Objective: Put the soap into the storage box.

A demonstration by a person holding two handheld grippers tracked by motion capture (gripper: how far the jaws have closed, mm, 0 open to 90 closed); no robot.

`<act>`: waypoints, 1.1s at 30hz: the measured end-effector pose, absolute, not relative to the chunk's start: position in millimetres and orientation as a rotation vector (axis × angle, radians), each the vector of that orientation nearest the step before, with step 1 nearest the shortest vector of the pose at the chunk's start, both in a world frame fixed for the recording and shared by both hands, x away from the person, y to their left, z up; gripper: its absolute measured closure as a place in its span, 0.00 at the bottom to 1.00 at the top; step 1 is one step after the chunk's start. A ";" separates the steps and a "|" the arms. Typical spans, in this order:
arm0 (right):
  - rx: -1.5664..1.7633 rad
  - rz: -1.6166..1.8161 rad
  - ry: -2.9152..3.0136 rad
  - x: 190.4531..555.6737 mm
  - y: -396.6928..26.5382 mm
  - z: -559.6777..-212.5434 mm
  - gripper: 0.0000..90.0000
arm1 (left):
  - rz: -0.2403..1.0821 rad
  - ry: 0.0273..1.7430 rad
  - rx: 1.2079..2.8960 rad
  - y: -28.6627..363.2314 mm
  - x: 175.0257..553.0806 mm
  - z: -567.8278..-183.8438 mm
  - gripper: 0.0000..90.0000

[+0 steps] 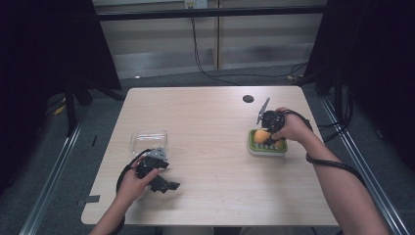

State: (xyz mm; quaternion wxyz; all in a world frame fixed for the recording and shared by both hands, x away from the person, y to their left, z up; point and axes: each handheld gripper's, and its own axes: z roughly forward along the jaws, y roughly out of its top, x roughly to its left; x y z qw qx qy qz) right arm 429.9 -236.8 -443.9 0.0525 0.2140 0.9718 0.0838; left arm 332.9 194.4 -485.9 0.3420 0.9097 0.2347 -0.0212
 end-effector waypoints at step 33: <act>0.650 0.249 2.975 434.1 -236.2 -451.3 0.55 | -0.058 0.597 2.386 195.8 334.0 -485.2 0.02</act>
